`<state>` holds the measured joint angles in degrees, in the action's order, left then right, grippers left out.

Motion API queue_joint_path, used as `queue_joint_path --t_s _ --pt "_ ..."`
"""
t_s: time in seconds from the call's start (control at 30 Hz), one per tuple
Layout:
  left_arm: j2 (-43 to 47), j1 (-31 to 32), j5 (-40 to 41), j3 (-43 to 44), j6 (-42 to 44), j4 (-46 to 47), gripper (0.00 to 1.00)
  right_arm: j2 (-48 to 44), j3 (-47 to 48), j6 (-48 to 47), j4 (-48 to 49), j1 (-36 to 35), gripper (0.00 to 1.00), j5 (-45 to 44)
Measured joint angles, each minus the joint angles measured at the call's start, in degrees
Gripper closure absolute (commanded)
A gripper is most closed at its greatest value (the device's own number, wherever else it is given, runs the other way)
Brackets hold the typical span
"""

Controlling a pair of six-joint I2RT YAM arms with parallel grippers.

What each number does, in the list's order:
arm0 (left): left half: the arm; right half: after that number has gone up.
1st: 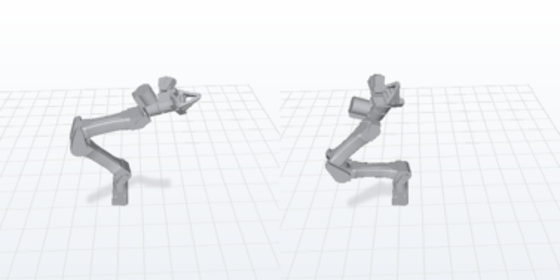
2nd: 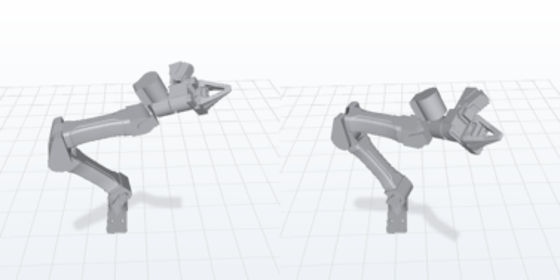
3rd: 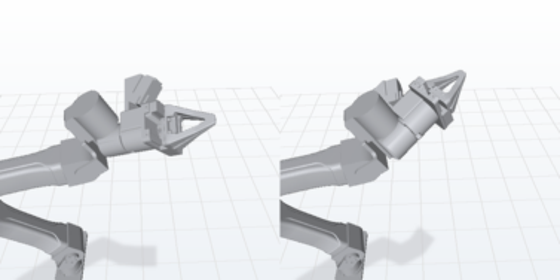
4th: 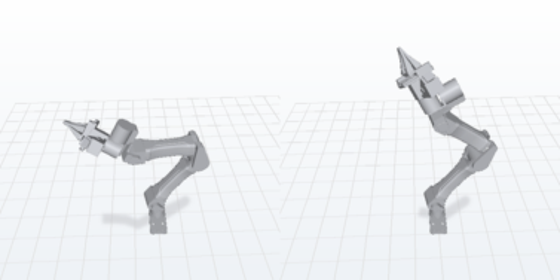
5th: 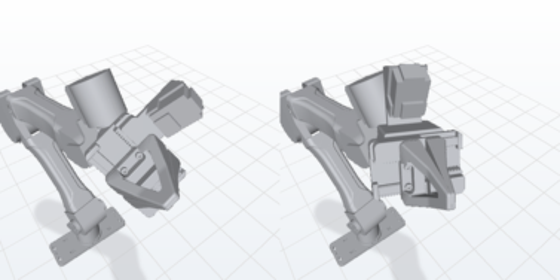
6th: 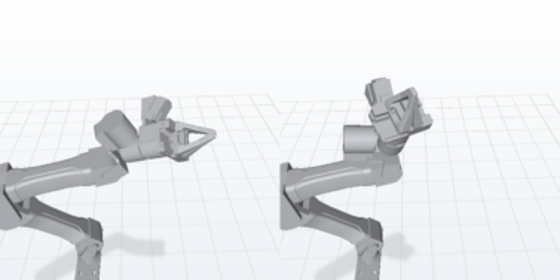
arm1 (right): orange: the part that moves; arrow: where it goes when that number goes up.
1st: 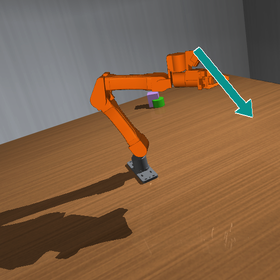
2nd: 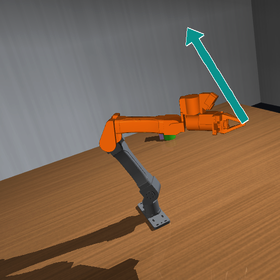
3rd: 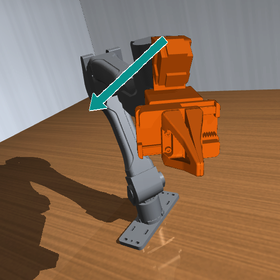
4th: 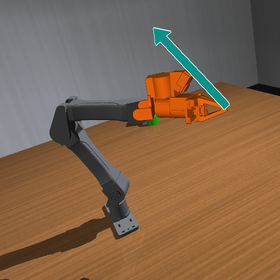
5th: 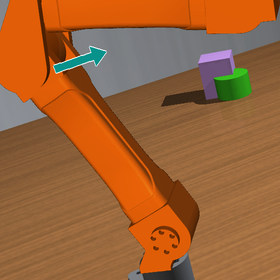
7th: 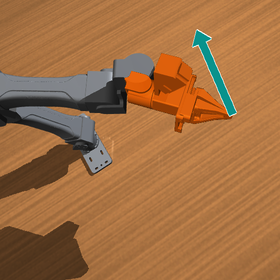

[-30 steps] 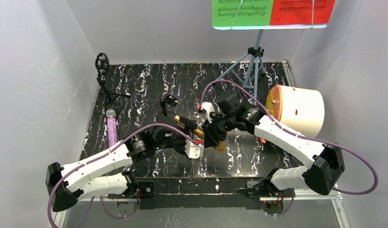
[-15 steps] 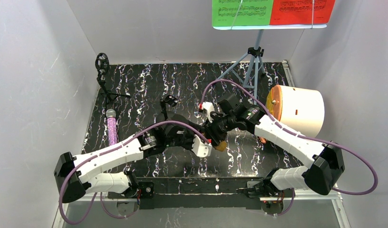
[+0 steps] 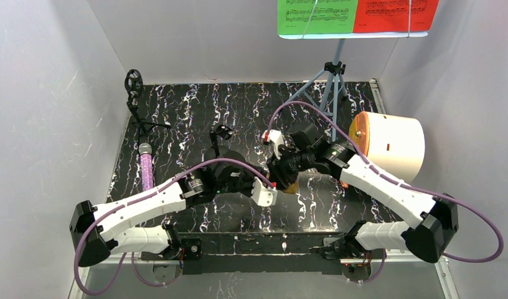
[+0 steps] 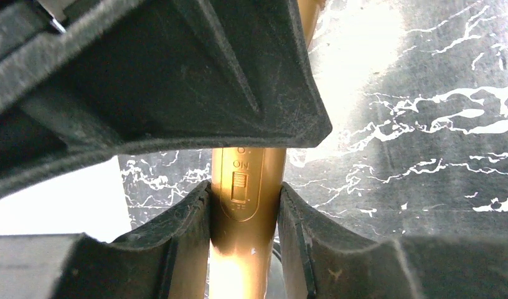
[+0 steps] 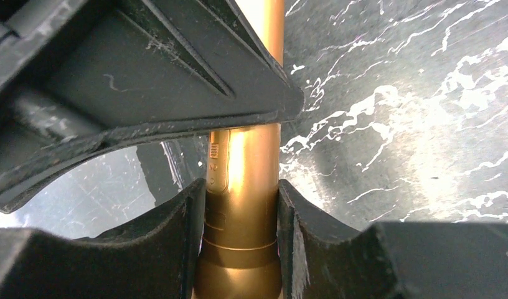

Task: Pack up the instrument practice props
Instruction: Remove the microphone from the microphone stand, then place the microphone at the center of the board.

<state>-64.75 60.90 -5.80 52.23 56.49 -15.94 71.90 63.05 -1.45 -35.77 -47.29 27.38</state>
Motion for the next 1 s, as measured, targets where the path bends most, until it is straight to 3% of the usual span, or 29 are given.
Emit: queue_joint_path --t_s 0.07,0.3,0.7,1.0 --pt "0.6 0.0 0.7 0.0 -0.8 0.5 1.00 -1.5 -0.1 -0.1 0.7 -0.1 0.34 -1.2" --pt "1.5 0.1 6.5 0.0 -6.5 0.5 1.00 -10.0 -1.0 -1.5 3.1 0.0 0.02 -10.5" --pt "3.4 -2.4 22.6 2.4 -20.8 6.3 1.00 -34.6 -14.0 -1.7 18.0 0.0 0.01 -28.2" --pt "3.7 -19.7 28.2 8.0 -35.5 8.4 1.00 -39.6 -20.5 -0.2 22.3 0.0 0.01 -36.2"
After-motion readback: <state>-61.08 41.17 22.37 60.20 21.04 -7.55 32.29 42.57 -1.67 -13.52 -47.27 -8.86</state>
